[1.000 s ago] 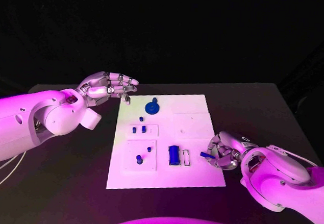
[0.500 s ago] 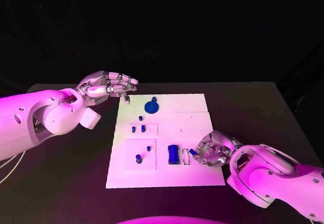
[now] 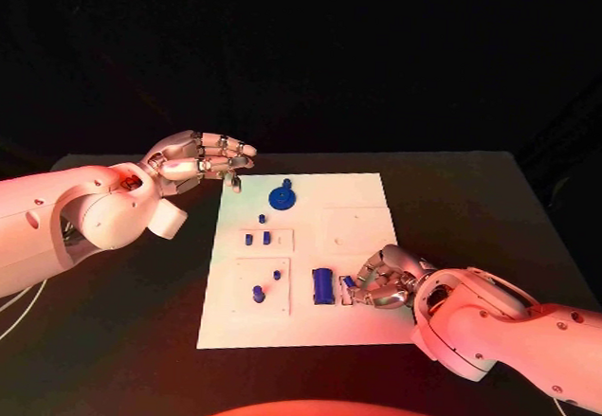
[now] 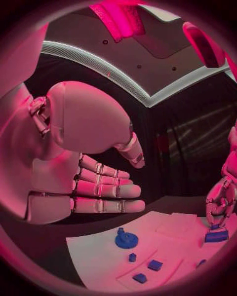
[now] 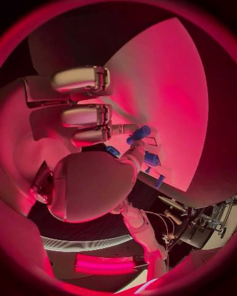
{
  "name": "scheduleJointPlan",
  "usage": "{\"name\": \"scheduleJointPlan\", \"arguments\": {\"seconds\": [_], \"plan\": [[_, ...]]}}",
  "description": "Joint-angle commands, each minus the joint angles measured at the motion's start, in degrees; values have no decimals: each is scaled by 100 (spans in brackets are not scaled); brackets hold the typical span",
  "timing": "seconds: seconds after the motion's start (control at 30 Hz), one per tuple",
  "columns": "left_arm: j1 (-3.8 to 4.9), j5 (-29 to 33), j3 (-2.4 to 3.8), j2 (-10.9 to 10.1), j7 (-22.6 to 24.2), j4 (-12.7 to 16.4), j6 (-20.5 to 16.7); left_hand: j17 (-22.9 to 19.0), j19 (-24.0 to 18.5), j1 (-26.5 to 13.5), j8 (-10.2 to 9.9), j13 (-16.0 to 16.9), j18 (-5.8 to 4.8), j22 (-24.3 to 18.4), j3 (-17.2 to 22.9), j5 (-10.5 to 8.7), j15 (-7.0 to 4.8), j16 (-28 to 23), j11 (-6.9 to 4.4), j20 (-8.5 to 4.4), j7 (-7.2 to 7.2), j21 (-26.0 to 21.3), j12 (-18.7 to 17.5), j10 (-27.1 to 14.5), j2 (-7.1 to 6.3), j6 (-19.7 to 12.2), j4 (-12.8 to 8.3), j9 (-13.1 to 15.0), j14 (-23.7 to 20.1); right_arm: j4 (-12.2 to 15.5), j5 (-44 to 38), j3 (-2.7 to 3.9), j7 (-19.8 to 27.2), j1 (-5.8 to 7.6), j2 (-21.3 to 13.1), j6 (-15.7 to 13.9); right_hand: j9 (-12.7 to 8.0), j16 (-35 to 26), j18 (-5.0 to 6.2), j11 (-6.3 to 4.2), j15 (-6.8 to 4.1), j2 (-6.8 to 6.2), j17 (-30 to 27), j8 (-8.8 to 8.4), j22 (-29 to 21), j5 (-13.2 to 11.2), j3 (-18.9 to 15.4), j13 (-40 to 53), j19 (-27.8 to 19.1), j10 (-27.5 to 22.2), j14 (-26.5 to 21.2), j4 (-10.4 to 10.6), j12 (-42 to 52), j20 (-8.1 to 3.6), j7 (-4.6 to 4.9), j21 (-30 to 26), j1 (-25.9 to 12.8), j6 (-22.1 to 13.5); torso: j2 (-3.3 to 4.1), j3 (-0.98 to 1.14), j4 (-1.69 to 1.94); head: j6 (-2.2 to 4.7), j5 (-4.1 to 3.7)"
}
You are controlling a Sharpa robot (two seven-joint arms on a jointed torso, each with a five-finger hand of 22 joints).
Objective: Assemble the parts on the task board
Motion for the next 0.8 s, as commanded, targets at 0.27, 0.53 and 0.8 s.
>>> {"name": "scheduleJointPlan", "arguments": {"seconds": [0.27,0.53,0.8], "plan": [[3,27,3,2,28,18,93,3,54,69,29,-7,88,-9,38,42,-6,33,-9,4,269,-27,27,-28,17,-41,-8,-10,-38,-14,104,-3,30,-25,89,216,232,19,-81,-15,-31,-33,1505,12,1509,20,-153,1411,599,524,598,138,14,-37,-27,26,-315,14,-6,1,-4,-10,2],[3,27,3,-1,19,18,96,1,60,89,33,-9,88,-9,54,44,-8,32,-9,0,269,-26,28,-28,25,-43,-16,-12,-40,-38,105,-3,24,-27,104,243,241,19,-81,-15,-30,8,1505,9,1509,-72,-257,1414,599,527,598,230,20,-36,-28,26,-442,23,-2,-2,0,-8,4],[4,27,3,-7,6,22,99,0,64,103,37,-11,88,-9,66,46,-9,30,-9,-3,270,-25,29,-28,31,-45,-22,-14,-42,-59,44,-3,13,-27,109,285,255,19,-81,-22,-35,47,1505,26,1509,-188,-350,1411,599,524,598,316,11,-37,-41,26,-546,66,-4,-2,-3,-6,-1]]}}
